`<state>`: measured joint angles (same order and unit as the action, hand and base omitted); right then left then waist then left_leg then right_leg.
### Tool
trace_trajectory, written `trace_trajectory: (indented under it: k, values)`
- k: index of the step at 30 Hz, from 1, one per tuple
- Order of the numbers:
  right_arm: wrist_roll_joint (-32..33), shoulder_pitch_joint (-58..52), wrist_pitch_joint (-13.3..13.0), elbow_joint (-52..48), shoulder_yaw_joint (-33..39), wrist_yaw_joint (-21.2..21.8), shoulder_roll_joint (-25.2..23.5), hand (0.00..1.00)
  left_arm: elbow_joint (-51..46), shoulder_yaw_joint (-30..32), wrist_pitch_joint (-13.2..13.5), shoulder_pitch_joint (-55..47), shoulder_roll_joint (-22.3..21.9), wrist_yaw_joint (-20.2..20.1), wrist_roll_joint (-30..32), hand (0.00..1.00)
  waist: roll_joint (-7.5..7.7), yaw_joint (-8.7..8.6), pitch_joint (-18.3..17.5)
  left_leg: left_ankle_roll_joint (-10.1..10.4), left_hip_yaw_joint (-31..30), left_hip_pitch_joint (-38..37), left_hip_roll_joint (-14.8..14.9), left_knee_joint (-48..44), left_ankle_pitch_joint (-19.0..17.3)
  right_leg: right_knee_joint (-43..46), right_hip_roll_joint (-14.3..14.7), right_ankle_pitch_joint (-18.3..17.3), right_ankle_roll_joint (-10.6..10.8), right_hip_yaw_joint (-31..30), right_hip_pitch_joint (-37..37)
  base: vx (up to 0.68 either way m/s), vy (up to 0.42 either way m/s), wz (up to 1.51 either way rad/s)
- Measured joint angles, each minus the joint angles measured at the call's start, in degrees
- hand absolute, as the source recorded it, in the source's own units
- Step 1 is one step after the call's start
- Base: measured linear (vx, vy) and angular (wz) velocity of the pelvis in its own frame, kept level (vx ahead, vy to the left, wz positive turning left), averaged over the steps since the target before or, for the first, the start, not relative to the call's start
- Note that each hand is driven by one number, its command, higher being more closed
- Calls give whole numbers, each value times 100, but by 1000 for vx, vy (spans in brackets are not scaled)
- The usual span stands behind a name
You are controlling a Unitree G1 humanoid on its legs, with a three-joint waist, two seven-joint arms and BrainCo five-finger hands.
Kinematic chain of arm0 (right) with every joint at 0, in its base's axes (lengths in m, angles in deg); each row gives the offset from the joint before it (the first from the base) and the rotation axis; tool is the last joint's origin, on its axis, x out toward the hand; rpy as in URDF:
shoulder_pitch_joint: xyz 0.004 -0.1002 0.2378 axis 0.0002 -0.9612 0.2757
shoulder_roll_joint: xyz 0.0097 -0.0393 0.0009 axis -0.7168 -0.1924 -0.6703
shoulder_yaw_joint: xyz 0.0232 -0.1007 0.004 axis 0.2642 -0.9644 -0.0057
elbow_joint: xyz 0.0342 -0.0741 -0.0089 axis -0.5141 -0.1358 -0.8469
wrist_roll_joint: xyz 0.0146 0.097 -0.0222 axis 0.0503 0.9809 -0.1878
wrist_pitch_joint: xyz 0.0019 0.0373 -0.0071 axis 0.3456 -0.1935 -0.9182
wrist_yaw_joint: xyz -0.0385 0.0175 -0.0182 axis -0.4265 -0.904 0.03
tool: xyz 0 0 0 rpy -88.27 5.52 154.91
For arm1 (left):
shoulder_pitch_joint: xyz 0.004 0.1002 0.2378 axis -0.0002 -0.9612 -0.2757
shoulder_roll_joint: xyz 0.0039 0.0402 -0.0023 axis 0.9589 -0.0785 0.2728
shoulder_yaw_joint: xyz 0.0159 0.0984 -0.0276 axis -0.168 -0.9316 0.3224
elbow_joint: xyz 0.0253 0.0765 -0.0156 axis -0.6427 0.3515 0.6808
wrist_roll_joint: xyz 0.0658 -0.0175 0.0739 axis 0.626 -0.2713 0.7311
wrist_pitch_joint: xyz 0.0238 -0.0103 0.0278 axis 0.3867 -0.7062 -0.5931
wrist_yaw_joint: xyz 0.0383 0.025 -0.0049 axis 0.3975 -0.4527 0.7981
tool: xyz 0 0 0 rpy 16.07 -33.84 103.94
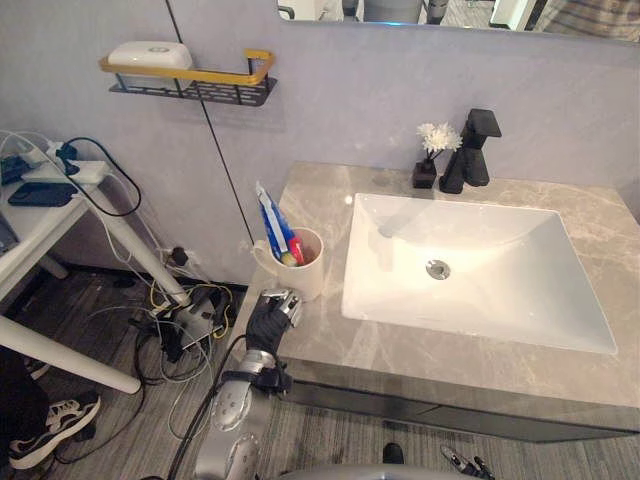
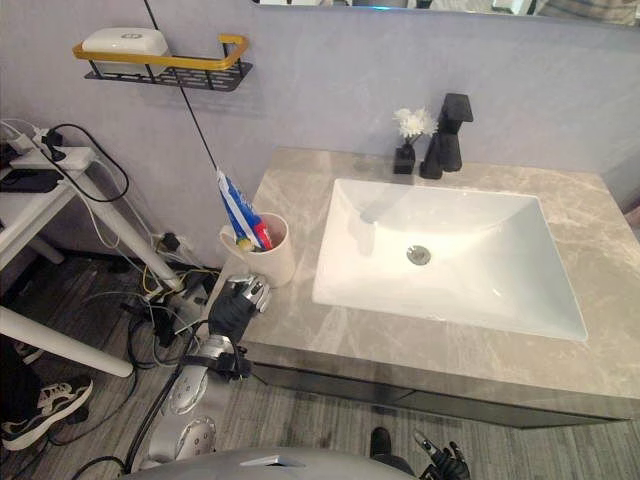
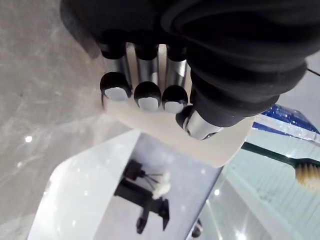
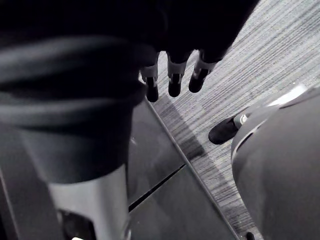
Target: Organize washtable
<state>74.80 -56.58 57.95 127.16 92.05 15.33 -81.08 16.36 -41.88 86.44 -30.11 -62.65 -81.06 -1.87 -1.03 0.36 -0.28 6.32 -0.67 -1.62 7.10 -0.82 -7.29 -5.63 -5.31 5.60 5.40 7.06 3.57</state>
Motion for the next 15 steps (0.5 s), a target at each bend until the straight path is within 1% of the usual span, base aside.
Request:
trace_trajectory:
  k: [8,10,12,15]
  values:
    - [-1,-7,10,-107,-7,3,-54,0,160,-123,5,77,-3,-110,1,100,2,-28,9,-3,45,-32,1,54,-2,-2,5,-2,1,-34,17,2,1,-1]
    - [-3,-52,24,-272,-18,4,-97,0,170,-123,5,97,-3,-106,3,100,-1,-35,13,-4,58,-34,2,57,-3,-2,7,-2,1,-47,24,3,2,-4]
    - [-20,-78,112,-459,-42,6,-131,0,226,-122,3,175,-6,-75,16,100,-5,-34,22,-8,105,-68,3,66,-6,-3,12,-2,1,-89,22,-1,3,-9]
    - [-63,-80,118,-520,-149,5,-139,0,324,-105,15,288,-23,6,135,100,-6,-56,26,-17,163,-87,3,65,-16,-4,16,-1,2,-141,34,0,3,-9]
